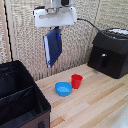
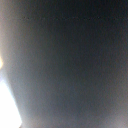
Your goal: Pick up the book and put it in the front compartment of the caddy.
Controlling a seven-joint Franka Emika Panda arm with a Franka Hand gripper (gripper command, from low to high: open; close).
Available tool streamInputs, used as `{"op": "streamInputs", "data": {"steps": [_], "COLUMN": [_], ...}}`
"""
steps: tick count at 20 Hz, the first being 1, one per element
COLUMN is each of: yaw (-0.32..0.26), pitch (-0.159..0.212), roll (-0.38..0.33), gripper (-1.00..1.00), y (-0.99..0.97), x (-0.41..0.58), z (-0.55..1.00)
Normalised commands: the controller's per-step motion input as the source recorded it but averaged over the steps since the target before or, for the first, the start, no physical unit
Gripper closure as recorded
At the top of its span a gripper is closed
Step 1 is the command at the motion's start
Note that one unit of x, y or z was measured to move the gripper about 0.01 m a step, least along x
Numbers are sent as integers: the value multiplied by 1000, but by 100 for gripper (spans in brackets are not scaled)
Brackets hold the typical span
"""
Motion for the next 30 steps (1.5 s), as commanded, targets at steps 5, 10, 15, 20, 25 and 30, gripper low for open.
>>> {"op": "streamInputs", "data": {"steps": [5,10,15,20,25,30], "yaw": [-260,-216,-142,-86,-74,-84], "pitch": [-23,-20,-11,0,0,0], "roll": [0,0,0,-10,-23,-32], "gripper": [100,100,100,100,100,100], "y": [487,605,674,722,730,729], "x": [0,-2,-161,-282,-295,-253], "z": [213,189,212,242,231,205]}}
